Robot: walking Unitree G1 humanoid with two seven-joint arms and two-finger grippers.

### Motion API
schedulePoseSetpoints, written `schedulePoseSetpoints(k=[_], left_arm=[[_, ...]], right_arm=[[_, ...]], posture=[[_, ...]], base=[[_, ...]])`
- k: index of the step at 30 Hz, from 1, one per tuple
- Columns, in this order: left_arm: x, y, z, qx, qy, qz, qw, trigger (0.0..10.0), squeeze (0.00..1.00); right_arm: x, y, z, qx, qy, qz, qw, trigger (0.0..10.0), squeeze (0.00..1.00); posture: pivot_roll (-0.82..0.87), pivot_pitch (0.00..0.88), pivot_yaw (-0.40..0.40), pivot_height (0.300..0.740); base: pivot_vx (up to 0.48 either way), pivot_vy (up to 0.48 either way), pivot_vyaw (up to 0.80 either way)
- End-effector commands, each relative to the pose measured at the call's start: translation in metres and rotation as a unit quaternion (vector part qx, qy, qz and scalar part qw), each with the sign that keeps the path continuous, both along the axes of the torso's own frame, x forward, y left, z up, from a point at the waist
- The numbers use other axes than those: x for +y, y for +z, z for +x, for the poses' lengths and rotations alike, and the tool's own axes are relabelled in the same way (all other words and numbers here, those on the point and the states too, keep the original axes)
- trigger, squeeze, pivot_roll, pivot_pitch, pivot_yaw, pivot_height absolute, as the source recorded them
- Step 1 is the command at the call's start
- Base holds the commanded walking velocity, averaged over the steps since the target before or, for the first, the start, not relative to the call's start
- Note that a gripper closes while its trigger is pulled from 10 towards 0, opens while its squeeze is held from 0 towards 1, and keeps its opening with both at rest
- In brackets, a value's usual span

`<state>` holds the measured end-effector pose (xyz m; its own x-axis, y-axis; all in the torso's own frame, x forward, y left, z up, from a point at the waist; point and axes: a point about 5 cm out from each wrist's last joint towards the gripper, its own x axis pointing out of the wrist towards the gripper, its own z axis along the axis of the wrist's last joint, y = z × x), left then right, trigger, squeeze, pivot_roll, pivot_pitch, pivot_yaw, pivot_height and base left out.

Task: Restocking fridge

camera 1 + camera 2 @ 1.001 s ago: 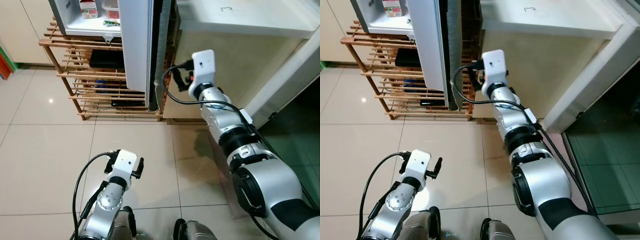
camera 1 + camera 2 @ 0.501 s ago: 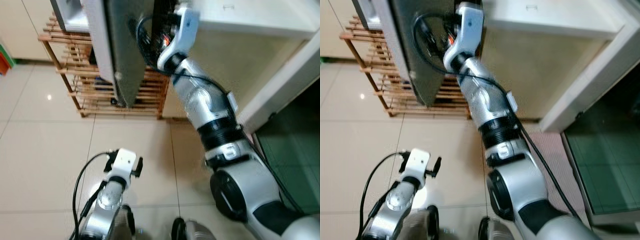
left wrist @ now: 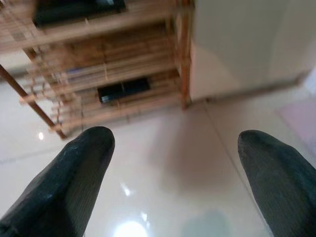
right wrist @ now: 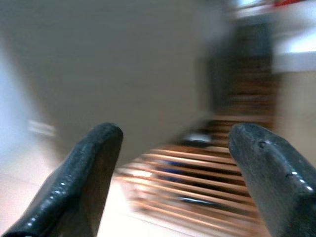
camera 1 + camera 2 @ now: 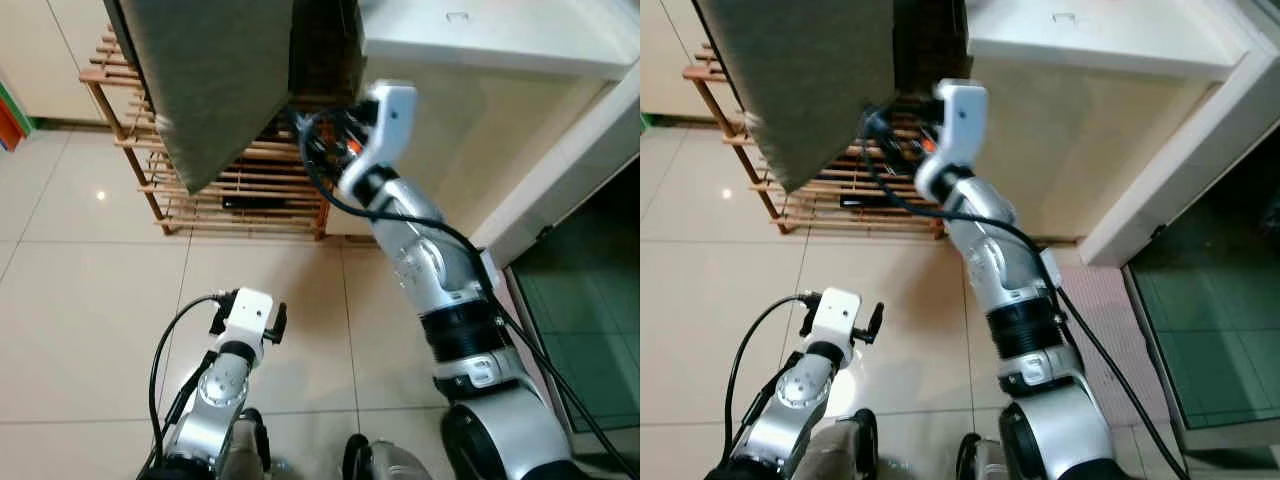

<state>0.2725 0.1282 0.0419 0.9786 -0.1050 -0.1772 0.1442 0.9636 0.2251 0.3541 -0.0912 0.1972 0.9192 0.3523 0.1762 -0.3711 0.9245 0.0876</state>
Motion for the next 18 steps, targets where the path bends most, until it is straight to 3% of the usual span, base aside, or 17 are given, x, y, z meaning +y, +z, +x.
schedulePoseSetpoints(k=[1,3,4,6,10,18], left_arm=[[-0.002,0.025,0.009,-0.057,0.006,-0.015,0.998,10.0,0.00],[-0.002,0.051,0.018,-0.103,0.006,-0.029,0.994,10.0,0.00],[-0.002,0.051,0.018,-0.103,0.006,-0.029,0.994,10.0,0.00],[-0.002,0.073,0.027,-0.138,0.006,-0.043,0.989,10.0,0.00],[-0.005,0.087,0.038,-0.152,-0.010,-0.036,0.988,10.0,0.00],[-0.004,0.093,0.040,-0.154,-0.010,-0.036,0.987,10.0,0.00]], right_arm=[[-0.019,-0.015,-0.004,0.003,-0.048,-0.037,0.998,10.0,0.00],[-0.047,-0.041,-0.014,0.023,-0.098,-0.076,0.992,10.0,0.00],[-0.047,-0.041,-0.014,0.023,-0.098,-0.076,0.992,10.0,0.00],[-0.065,-0.063,-0.027,0.048,-0.131,-0.091,0.986,10.0,0.00],[-0.071,-0.079,-0.036,0.069,-0.155,-0.089,0.981,10.0,0.00],[-0.066,-0.084,-0.036,0.065,-0.161,-0.091,0.981,10.0,0.00]], posture=[[0.17,0.114,-0.077,0.740],[0.17,0.095,-0.064,0.740],[0.17,0.095,-0.064,0.740],[0.16,0.085,-0.055,0.740],[0.15,0.065,-0.025,0.740],[0.15,0.061,-0.020,0.740]], base=[[0.000,0.000,0.00],[0.000,0.000,0.00],[0.000,0.000,0.00],[0.255,0.405,0.00],[0.269,0.398,0.00],[0.275,0.394,0.00]])
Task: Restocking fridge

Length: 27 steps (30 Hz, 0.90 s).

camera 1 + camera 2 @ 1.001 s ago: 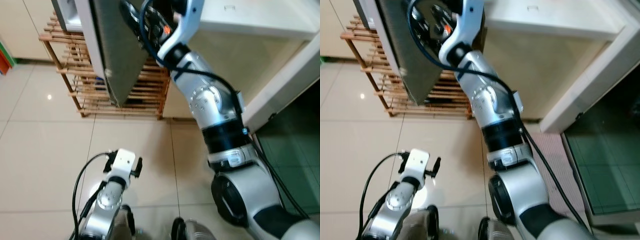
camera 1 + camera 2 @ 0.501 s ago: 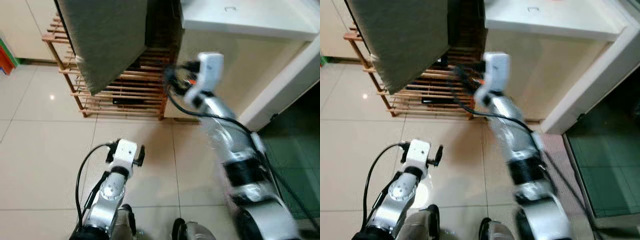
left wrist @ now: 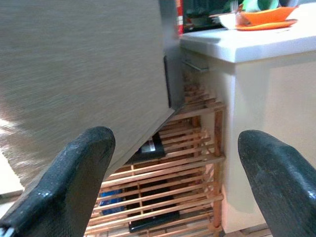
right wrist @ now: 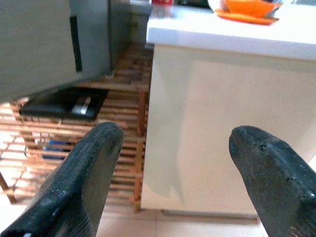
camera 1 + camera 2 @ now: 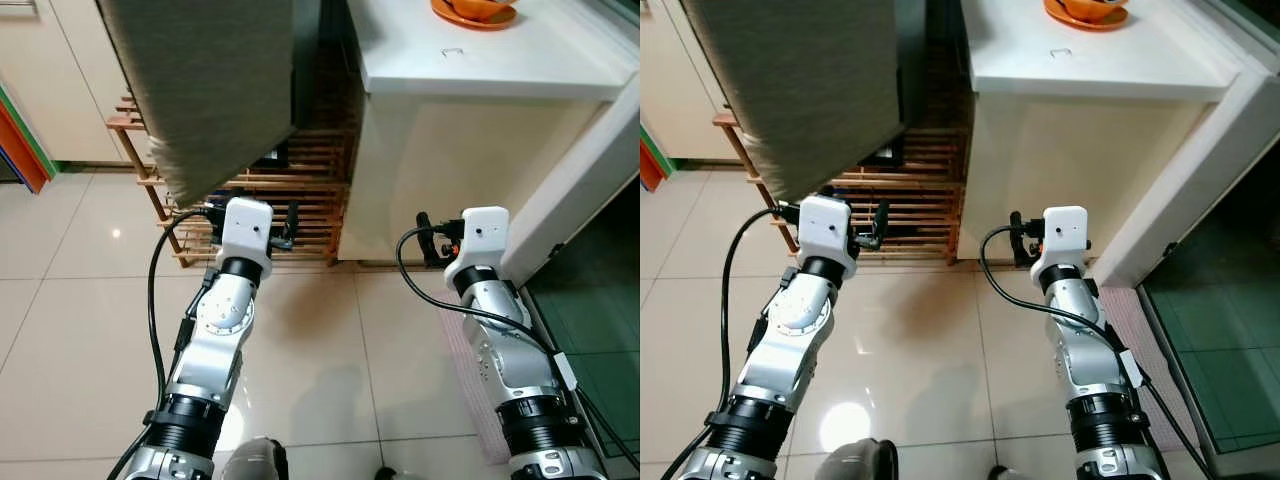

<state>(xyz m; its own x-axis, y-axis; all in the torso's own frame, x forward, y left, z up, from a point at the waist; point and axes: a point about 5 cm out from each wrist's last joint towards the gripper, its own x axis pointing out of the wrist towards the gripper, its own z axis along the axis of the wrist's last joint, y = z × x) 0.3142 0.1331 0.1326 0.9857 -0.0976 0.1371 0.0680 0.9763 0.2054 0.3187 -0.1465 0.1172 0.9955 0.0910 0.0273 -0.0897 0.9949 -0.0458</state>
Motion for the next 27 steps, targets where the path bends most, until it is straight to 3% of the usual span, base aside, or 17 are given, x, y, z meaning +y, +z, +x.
schedulePoseSetpoints(k=[1,11,22,27], left_arm=[[-0.008,0.003,-0.002,0.000,-0.010,-0.009,1.000,10.0,0.00],[-0.005,0.005,0.003,0.012,0.009,-0.015,1.000,10.0,0.00],[-0.006,0.004,0.002,0.016,0.014,-0.010,1.000,10.0,0.00],[-0.012,0.002,0.003,0.027,-0.004,-0.003,1.000,10.0,0.00]], right_arm=[[-0.010,-0.006,-0.001,0.009,-0.017,-0.009,1.000,10.0,0.00],[0.004,-0.005,-0.004,0.002,0.024,0.000,1.000,10.0,0.00],[0.011,-0.001,0.005,0.000,0.033,-0.007,0.999,10.0,0.00],[0.024,0.010,0.009,-0.021,0.062,-0.004,0.998,10.0,0.00]], posture=[[0.16,0.062,-0.024,0.740],[0.16,0.073,-0.027,0.740],[0.16,0.081,-0.030,0.740],[0.17,0.090,-0.031,0.740]], base=[[0.270,0.398,0.00],[0.027,0.437,0.00],[0.000,0.429,0.37],[0.000,0.000,0.00]])
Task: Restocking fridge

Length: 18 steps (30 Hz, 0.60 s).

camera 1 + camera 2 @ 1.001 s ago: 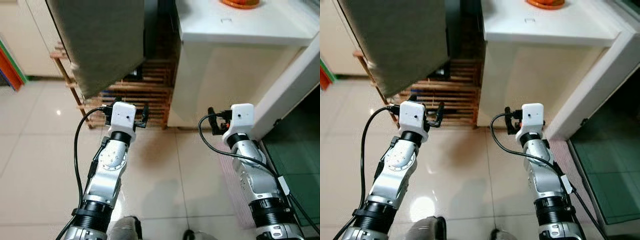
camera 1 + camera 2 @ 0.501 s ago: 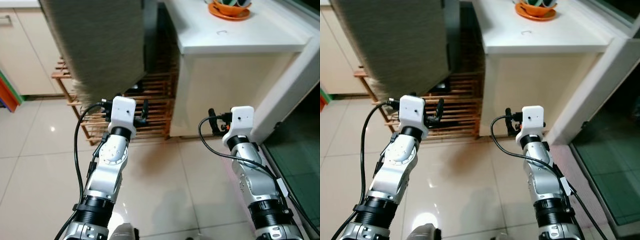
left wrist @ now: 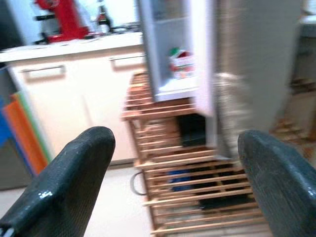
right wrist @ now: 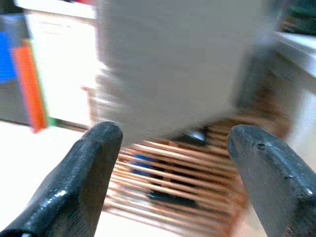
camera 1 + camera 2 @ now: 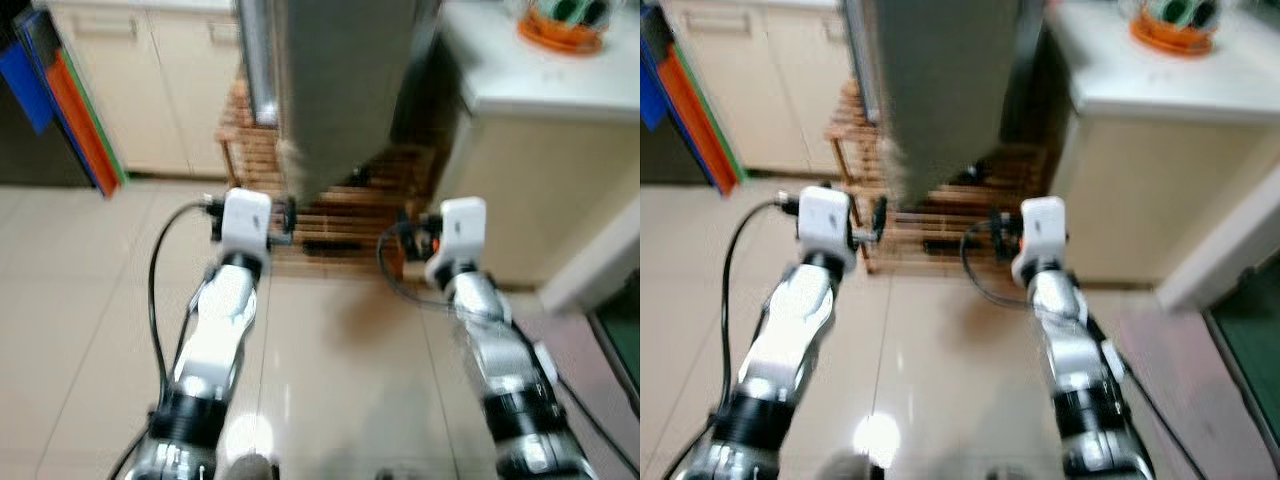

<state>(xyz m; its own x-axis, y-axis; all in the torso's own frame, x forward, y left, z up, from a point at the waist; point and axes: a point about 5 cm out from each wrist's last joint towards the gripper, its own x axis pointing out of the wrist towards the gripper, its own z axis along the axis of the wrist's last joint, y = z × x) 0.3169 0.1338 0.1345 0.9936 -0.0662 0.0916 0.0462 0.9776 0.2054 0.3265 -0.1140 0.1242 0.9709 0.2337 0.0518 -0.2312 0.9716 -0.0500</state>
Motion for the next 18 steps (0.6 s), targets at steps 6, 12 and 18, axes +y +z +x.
schedulePoseSetpoints(k=[6,12,18], left_arm=[[-0.013,0.003,0.003,-0.002,-0.017,0.003,1.000,10.0,0.00],[-0.017,0.002,0.005,0.002,-0.021,0.020,1.000,10.0,0.00],[-0.019,0.003,0.007,0.003,-0.026,0.023,0.999,10.0,0.00]], right_arm=[[-0.001,0.009,0.004,-0.018,-0.014,0.007,1.000,10.0,0.00],[0.013,0.014,-0.001,-0.028,-0.011,0.021,0.999,10.0,0.00],[0.016,0.013,-0.002,-0.022,-0.018,0.028,0.999,10.0,0.00]], posture=[[0.17,0.091,-0.031,0.740],[0.16,0.090,-0.024,0.740],[0.15,0.082,-0.021,0.740]], base=[[0.000,0.000,0.00],[0.151,0.000,0.00],[0.454,0.000,0.00]])
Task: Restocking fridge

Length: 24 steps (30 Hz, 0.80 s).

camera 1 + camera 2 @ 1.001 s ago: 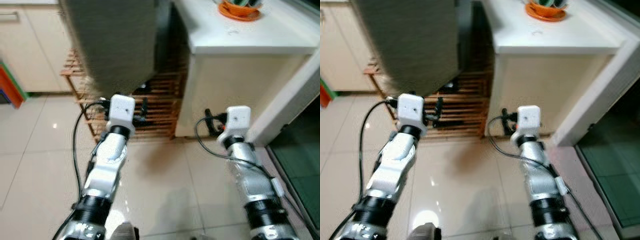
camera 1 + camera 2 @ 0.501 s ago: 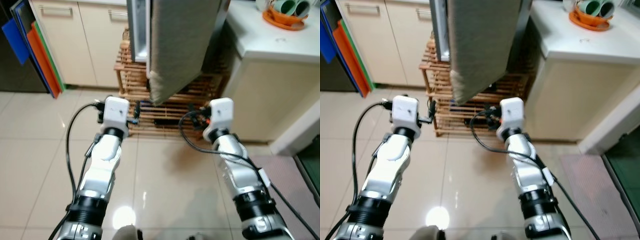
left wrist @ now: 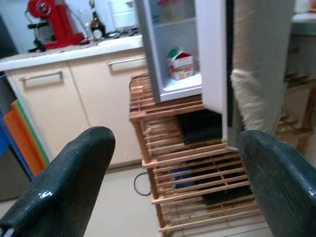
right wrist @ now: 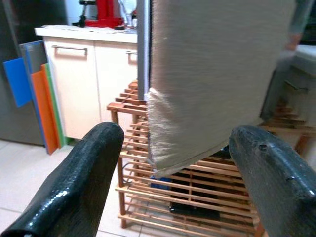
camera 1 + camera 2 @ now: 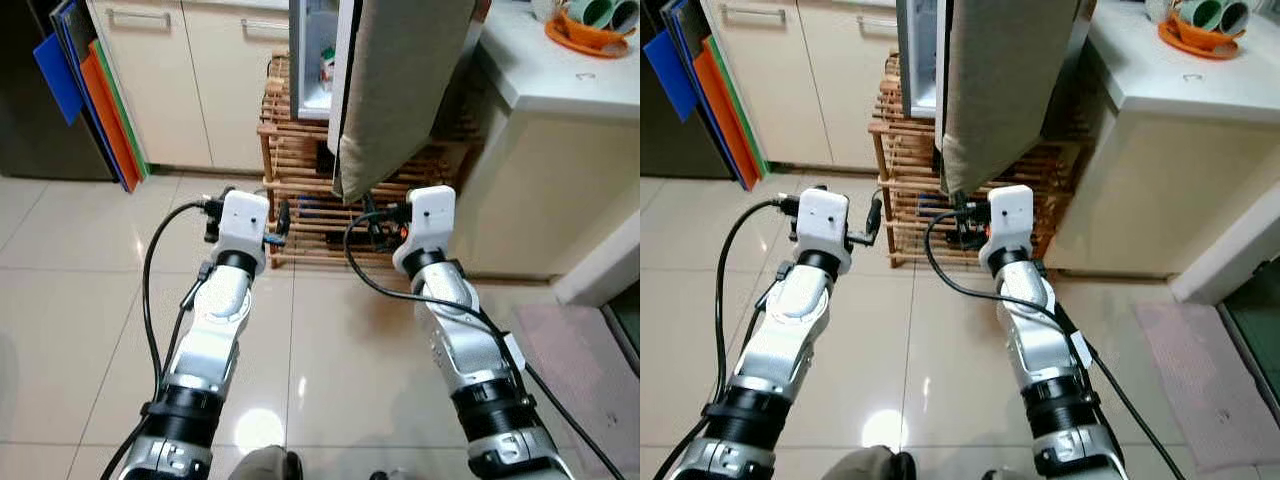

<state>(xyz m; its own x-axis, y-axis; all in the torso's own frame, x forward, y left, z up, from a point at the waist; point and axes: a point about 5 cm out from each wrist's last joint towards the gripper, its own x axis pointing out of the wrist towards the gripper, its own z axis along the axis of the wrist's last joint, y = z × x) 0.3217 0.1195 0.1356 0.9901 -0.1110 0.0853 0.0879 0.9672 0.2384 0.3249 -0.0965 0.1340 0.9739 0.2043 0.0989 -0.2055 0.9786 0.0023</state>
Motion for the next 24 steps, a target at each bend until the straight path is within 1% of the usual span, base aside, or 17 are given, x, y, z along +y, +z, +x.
schedulePoseSetpoints(k=[1,5,10,16,22,24], left_arm=[[-0.005,0.002,0.002,0.001,-0.006,0.005,1.000,10.0,0.00],[-0.006,0.002,0.004,0.000,-0.004,0.007,1.000,10.0,0.00],[-0.004,0.002,0.005,-0.002,0.003,0.003,1.000,10.0,0.00],[-0.005,0.002,0.005,-0.002,0.002,0.002,1.000,10.0,0.00],[-0.005,0.002,0.006,-0.003,-0.001,0.003,1.000,10.0,0.00],[-0.005,0.002,0.006,-0.003,-0.001,-0.001,1.000,10.0,0.00]], right_arm=[[0.000,0.003,0.000,-0.005,-0.005,-0.002,1.000,10.0,0.00],[0.003,0.009,0.002,-0.010,-0.005,-0.002,1.000,10.0,0.00],[0.001,0.015,0.006,-0.016,-0.012,-0.001,1.000,10.0,0.00],[0.001,0.016,0.008,-0.018,-0.010,-0.003,1.000,10.0,0.00],[0.004,0.017,0.009,-0.019,-0.002,-0.004,1.000,10.0,0.00],[0.004,0.016,0.009,-0.012,0.002,0.003,1.000,10.0,0.00]], posture=[[0.15,0.082,-0.021,0.740],[0.16,0.077,-0.027,0.740],[0.16,0.071,-0.031,0.740],[0.16,0.064,-0.033,0.740],[0.17,0.058,-0.033,0.740],[0.17,0.059,-0.035,0.740]], base=[[0.458,0.000,0.00],[0.455,0.000,0.00],[0.456,0.000,0.00],[0.455,0.000,0.00],[0.457,0.000,0.00],[0.454,0.000,0.00]])
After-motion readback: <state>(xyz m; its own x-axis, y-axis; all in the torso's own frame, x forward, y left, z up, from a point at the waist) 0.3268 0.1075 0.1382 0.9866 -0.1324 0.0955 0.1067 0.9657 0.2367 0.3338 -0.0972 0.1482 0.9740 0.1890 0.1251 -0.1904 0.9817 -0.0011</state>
